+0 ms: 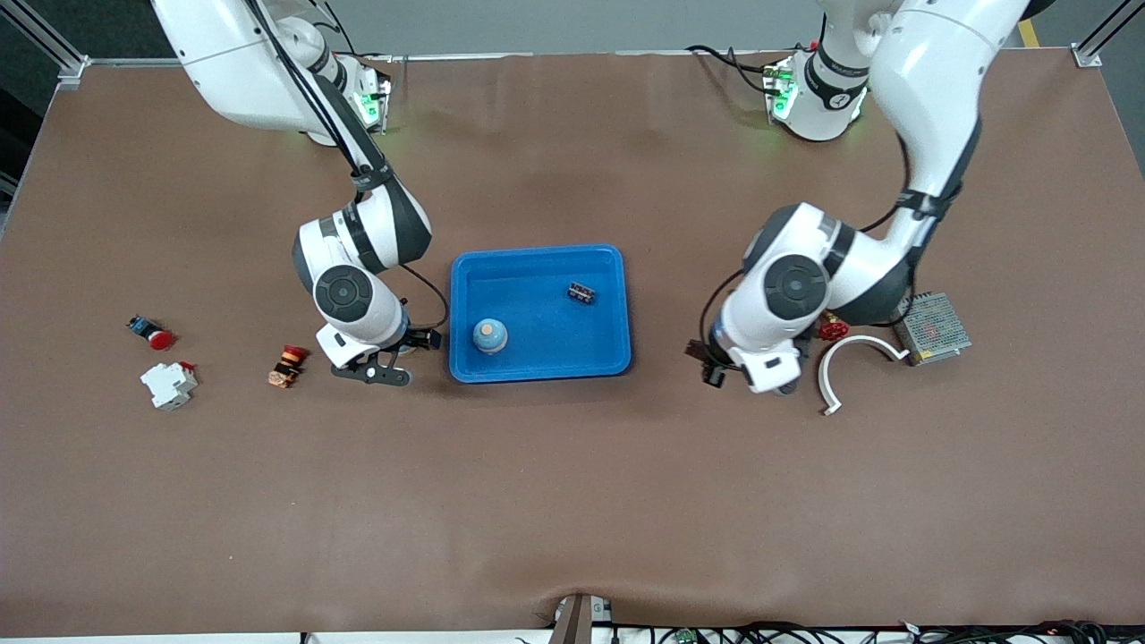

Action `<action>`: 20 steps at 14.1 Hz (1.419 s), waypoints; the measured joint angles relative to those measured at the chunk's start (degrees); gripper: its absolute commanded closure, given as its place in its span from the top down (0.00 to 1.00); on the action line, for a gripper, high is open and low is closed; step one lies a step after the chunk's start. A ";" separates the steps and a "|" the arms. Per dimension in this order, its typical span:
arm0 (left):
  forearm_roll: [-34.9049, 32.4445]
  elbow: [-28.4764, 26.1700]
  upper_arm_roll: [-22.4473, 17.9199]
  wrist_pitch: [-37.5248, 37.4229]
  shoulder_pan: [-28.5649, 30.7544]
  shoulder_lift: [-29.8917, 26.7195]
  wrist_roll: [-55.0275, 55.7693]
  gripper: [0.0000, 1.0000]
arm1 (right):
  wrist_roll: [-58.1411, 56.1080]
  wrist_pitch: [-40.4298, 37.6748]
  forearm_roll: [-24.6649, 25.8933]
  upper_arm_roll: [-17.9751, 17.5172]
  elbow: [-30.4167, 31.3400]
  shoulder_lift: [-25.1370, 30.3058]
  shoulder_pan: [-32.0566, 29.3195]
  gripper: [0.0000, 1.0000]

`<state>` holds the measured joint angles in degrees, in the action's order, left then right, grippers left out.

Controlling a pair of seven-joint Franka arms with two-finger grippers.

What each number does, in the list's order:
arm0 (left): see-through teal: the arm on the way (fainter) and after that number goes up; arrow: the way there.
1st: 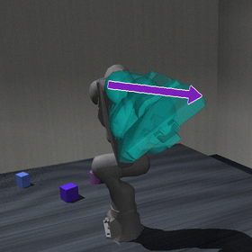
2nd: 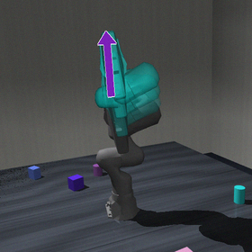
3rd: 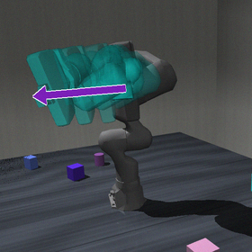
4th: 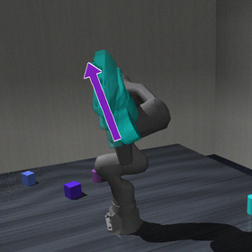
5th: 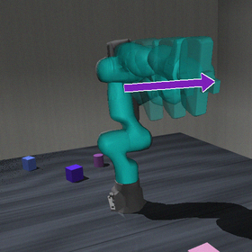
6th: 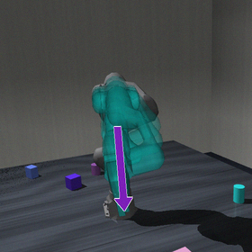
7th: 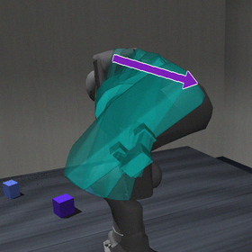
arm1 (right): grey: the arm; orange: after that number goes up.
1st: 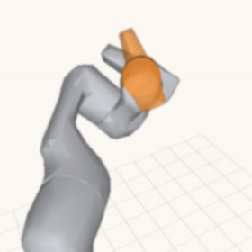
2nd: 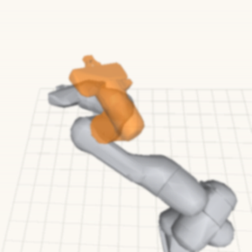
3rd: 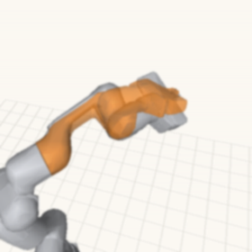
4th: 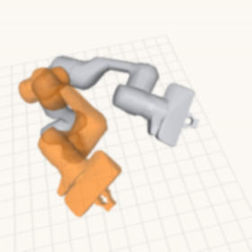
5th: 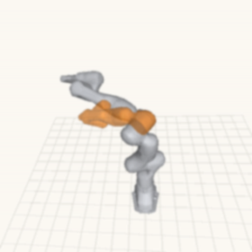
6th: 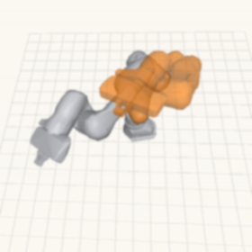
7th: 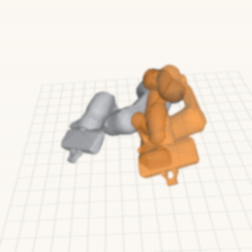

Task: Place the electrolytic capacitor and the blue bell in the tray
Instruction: 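Carry the capacitor to the tray while the right gripper grasps the second bell, then release the capacitor in the tray while the right gripper lifts the bell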

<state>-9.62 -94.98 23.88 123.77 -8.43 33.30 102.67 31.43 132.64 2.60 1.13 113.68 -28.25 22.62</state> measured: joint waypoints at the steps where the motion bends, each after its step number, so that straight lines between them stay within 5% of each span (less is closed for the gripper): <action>1: 0.00 1.05 -0.01 0.97 -1.89 1.33 2.26 0.00 | -0.32 0.55 0.01 0.00 0.89 0.22 -0.16 1.00; 12: -0.01 4.37 -1.70 14.48 -12.82 9.67 14.10 0.00 | -1.52 8.75 0.03 -0.01 7.28 2.16 -0.81 1.00; 17: -0.01 4.65 -7.99 15.75 -19.88 13.02 15.92 0.00 | -2.53 12.00 0.03 0.02 9.38 2.17 -1.21 1.00; 18: -0.01 5.02 -8.50 15.81 -20.67 13.04 15.98 0.14 | -2.61 12.13 0.03 0.02 9.45 2.17 -1.26 1.00; 20: -0.01 5.14 -8.76 15.81 -20.98 13.07 15.99 0.81 | -2.65 12.90 0.03 0.02 9.62 2.17 -1.28 1.00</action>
<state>-9.63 -89.85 15.12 139.58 -29.41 46.37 118.66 28.78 145.54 2.63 1.16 123.30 -26.08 21.34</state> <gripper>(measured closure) 0.687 0.000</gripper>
